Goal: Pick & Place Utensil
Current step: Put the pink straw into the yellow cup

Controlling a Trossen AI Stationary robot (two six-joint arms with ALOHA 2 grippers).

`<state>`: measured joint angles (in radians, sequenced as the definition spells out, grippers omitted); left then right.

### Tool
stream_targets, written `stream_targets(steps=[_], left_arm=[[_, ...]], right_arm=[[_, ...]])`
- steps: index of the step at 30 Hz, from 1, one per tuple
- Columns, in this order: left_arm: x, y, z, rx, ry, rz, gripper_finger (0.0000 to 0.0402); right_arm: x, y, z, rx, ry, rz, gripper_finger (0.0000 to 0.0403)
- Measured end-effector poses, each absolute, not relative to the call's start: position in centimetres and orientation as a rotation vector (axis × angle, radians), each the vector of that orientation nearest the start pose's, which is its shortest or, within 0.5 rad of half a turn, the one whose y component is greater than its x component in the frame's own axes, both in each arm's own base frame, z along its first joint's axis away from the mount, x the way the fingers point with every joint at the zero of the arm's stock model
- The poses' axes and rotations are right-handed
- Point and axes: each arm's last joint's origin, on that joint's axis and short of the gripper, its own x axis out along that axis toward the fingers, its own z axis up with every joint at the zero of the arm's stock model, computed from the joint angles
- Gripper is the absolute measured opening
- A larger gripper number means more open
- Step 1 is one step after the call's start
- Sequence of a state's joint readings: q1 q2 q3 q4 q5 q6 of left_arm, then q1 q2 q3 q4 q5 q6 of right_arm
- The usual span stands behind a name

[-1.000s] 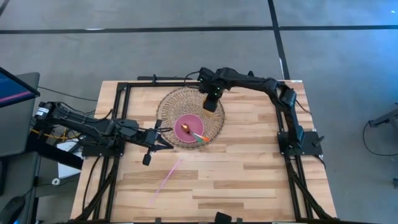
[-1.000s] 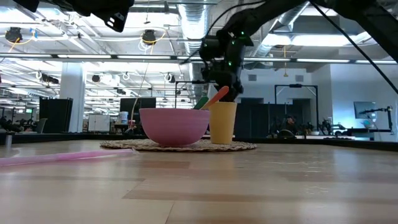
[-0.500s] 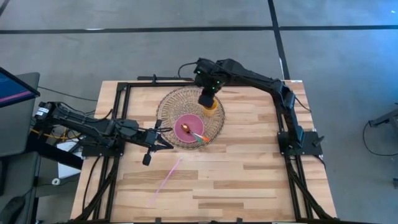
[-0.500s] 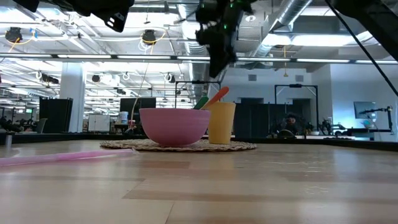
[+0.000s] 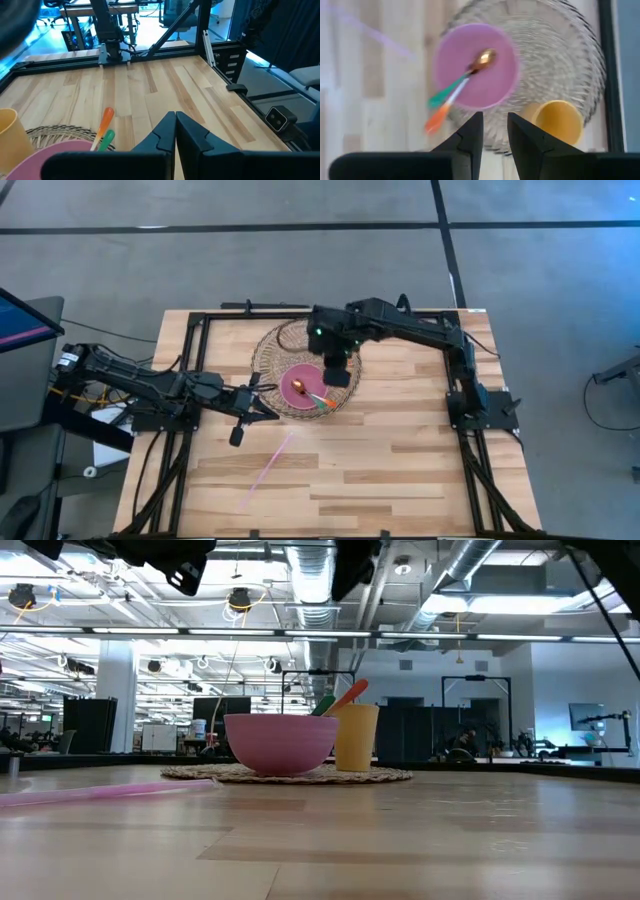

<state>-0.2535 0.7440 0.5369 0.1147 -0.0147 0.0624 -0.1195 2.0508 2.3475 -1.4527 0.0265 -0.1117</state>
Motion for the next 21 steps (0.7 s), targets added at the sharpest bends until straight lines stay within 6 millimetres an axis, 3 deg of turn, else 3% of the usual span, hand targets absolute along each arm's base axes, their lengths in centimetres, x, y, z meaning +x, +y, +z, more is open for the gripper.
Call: stream_targets(steps=[10, 14, 17, 21], left_arm=[[18.4, -4.7, 27.0, 0.071, 0.144, -0.243, 0.0012], [19.2, -4.9, 26.4, 0.019, 0.176, -0.221, 0.0012], [19.6, -5.0, 26.0, -0.019, 0.205, -0.202, 0.0012], [19.8, -5.3, 25.6, -0.046, 0.226, -0.202, 0.0012]], right_arm=[[35.8, 1.3, 41.8, -0.111, 1.095, 0.046, 0.0082], [34.5, 3.3, 42.7, -0.182, 1.064, 0.002, 0.0082], [33.5, 4.4, 42.3, -0.209, 1.082, -0.054, 0.0082], [32.5, 5.3, 39.9, -0.220, 1.105, -0.095, 0.0082]])
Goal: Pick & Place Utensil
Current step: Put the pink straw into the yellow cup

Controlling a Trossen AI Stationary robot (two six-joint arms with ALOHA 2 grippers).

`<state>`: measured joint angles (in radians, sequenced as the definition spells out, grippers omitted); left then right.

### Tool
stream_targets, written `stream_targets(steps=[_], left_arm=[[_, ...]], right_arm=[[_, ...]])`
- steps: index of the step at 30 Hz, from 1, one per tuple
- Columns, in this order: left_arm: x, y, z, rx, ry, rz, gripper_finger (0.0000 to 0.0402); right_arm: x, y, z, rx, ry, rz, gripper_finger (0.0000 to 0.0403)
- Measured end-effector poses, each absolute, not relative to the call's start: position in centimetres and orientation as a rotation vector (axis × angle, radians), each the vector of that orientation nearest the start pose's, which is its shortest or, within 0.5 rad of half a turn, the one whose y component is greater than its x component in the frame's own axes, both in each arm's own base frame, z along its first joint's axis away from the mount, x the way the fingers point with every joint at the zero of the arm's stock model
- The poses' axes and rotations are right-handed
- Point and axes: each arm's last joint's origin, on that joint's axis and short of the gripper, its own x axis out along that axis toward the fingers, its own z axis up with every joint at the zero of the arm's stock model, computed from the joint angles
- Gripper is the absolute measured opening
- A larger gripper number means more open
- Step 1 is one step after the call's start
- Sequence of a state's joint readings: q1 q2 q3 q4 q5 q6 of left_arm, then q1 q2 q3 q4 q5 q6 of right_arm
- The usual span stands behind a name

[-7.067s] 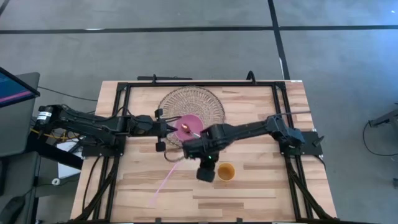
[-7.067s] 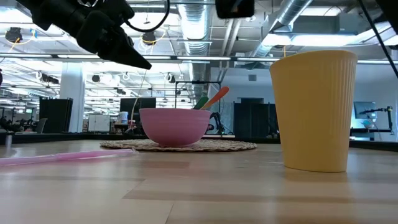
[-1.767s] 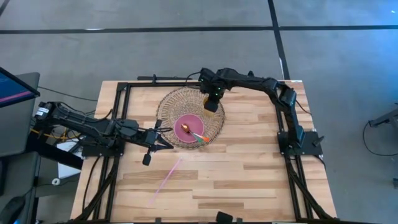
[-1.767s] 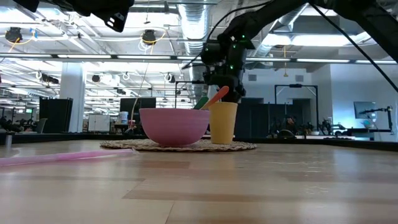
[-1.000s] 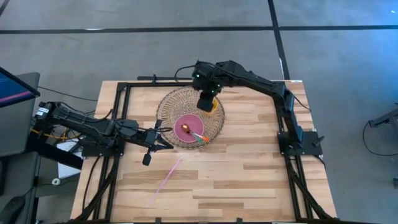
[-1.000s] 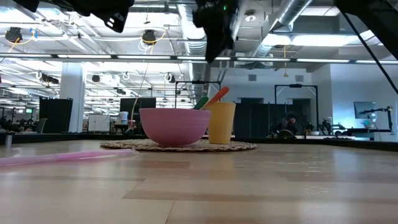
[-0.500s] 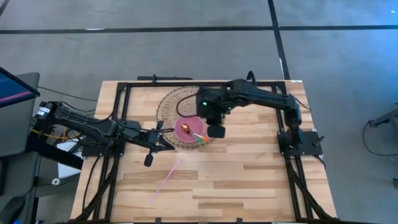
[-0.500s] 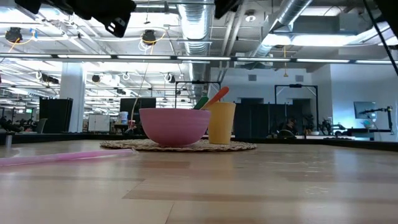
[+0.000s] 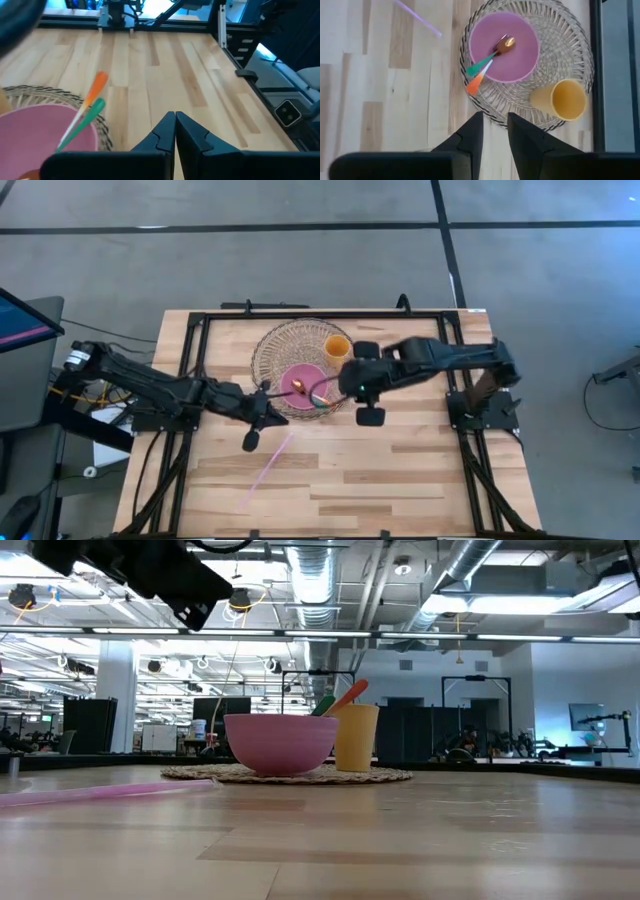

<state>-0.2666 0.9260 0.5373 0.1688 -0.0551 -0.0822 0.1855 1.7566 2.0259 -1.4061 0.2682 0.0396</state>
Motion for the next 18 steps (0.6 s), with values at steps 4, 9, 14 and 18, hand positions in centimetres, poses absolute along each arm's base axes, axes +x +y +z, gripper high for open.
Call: stream_targets(steps=[4, 9, 14, 18], left_arm=[[19.8, -5.9, 25.5, -0.072, 0.235, -0.225, 0.0012], [19.5, -6.9, 26.1, -0.081, 0.172, -0.282, 0.0012], [19.7, -6.7, 26.3, -0.090, 0.152, -0.237, 0.0012], [20.3, -6.5, 26.1, -0.134, 0.136, -0.146, 0.0017]], right_arm=[[31.1, 5.3, 36.5, -0.213, 1.072, -0.110, 0.0082], [28.1, 4.1, 31.6, -0.131, 1.045, -0.187, 0.0082], [25.8, 3.0, 28.0, -0.037, 0.887, -0.220, 0.0082], [24.8, 2.5, 26.5, 0.003, 0.742, -0.215, 0.0082]])
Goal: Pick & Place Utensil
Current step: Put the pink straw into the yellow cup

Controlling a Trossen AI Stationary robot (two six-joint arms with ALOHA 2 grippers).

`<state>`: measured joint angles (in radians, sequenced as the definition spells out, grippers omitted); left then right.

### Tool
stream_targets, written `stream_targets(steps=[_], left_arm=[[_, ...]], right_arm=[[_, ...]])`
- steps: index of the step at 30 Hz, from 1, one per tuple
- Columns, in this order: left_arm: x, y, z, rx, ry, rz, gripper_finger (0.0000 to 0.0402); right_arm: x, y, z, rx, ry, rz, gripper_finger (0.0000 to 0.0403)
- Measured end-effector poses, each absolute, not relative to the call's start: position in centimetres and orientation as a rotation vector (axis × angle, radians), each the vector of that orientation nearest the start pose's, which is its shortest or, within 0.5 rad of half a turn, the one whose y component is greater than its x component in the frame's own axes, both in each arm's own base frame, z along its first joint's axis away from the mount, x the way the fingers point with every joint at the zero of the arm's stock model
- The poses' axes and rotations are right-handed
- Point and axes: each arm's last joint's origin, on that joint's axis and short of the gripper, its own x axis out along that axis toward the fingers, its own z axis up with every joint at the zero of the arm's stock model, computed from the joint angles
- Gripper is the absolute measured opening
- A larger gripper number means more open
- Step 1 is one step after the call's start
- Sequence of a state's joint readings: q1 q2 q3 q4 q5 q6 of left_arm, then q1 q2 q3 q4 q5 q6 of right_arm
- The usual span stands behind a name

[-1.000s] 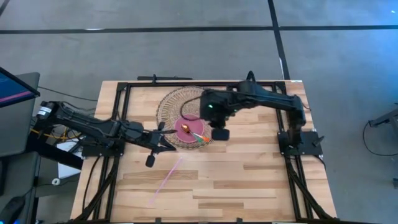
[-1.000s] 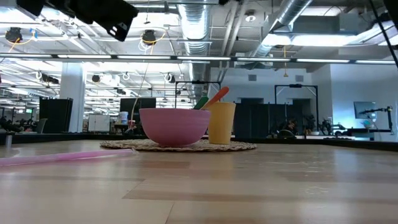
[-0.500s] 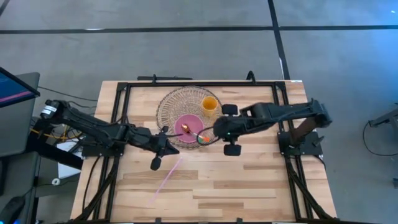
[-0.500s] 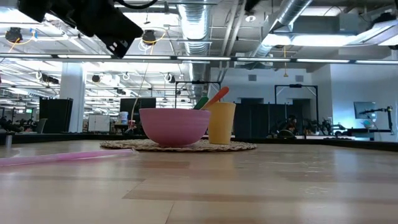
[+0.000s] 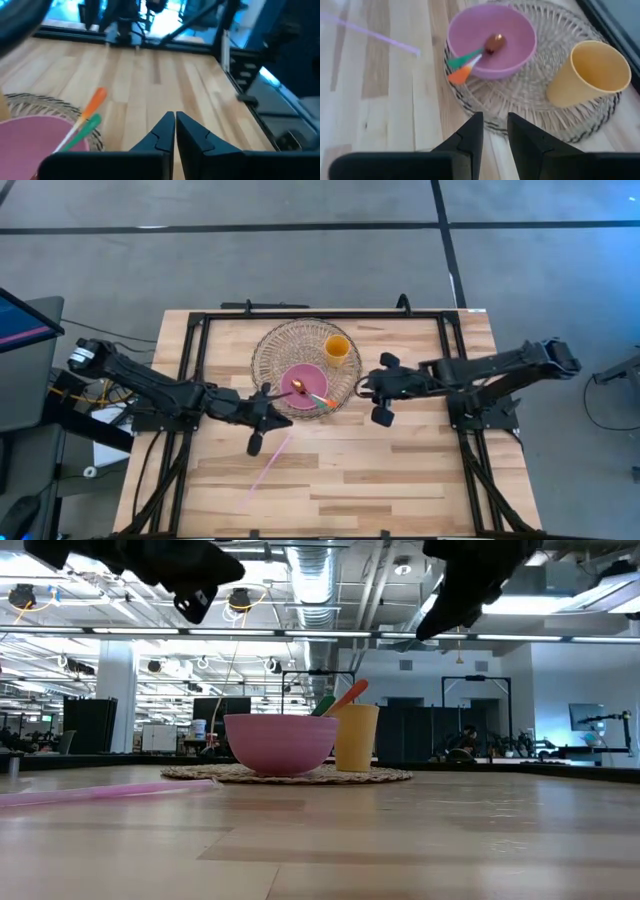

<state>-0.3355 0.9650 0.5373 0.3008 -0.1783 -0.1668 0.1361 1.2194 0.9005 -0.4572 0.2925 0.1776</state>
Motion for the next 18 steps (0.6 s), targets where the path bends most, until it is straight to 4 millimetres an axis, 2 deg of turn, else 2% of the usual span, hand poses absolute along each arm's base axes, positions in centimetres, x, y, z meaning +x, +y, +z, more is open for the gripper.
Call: stream_targets(steps=[4, 9, 15, 18], left_arm=[[20.8, -6.7, 26.7, -0.150, 0.089, -0.148, 0.0040], [21.6, -7.0, 27.9, -0.149, 0.071, -0.151, 0.0080], [23.6, -8.4, 29.1, -0.145, 0.077, -0.176, 0.0109], [24.6, -9.2, 29.4, -0.126, 0.142, -0.190, 0.0115]], right_arm=[[24.3, 2.4, 25.5, -0.016, 0.661, -0.199, 0.0082], [24.4, 1.7, 25.6, -0.010, 0.639, -0.227, 0.0082], [24.5, 1.1, 25.6, 0.004, 0.636, -0.251, 0.0082], [24.6, 1.0, 25.7, 0.006, 0.631, -0.252, 0.0082]])
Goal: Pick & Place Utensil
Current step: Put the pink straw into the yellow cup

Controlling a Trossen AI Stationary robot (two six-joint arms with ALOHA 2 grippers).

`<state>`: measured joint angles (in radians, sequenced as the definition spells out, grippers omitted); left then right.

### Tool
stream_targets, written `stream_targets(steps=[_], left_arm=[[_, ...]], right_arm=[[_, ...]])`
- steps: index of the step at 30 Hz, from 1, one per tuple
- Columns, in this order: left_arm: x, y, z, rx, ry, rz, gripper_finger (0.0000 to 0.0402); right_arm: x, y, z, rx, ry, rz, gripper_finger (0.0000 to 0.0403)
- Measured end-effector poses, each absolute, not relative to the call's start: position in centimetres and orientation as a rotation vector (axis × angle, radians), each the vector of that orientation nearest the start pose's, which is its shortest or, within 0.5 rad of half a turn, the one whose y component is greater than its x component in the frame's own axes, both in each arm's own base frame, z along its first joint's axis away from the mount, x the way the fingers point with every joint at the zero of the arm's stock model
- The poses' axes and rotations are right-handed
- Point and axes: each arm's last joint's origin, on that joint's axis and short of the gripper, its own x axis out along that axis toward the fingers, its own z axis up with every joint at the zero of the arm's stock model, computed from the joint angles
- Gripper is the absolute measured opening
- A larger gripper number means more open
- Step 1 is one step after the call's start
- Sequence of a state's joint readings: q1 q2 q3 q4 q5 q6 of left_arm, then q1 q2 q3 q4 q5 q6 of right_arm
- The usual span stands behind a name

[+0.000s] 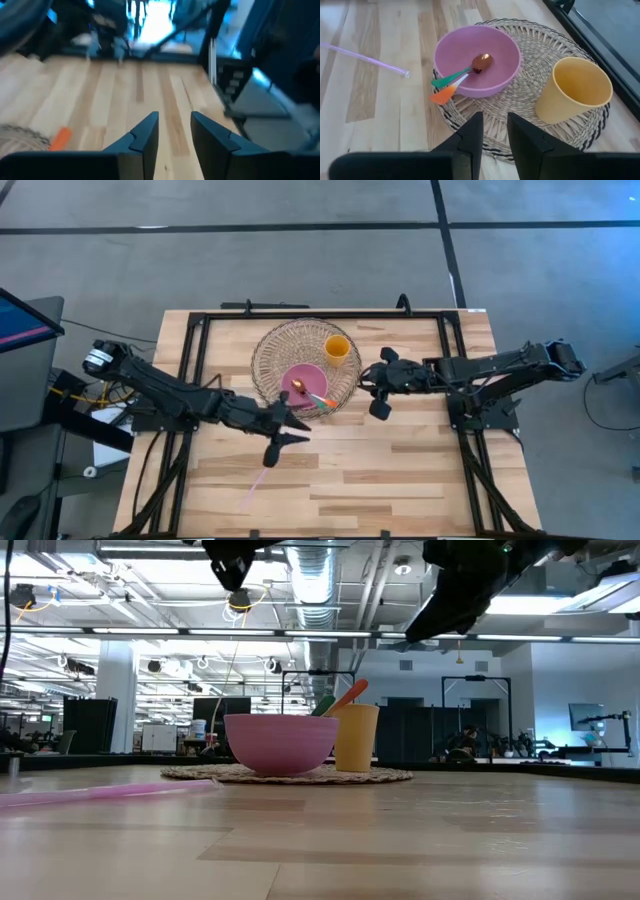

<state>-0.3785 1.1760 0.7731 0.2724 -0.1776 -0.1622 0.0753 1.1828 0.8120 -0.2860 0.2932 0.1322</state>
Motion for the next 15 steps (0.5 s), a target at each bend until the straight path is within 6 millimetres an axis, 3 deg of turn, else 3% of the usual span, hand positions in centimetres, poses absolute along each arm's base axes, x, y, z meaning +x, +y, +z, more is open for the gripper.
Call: stream_targets(steps=[5, 15], left_arm=[[25.2, -10.2, 28.5, -0.128, 0.364, -0.145, 0.0116], [23.6, -10.9, 23.6, -0.314, 0.742, -0.005, 0.0116]], right_arm=[[24.6, 1.3, 25.7, 0.033, 0.619, -0.247, 0.0082], [24.6, 1.3, 25.7, 0.033, 0.619, -0.247, 0.0082]])
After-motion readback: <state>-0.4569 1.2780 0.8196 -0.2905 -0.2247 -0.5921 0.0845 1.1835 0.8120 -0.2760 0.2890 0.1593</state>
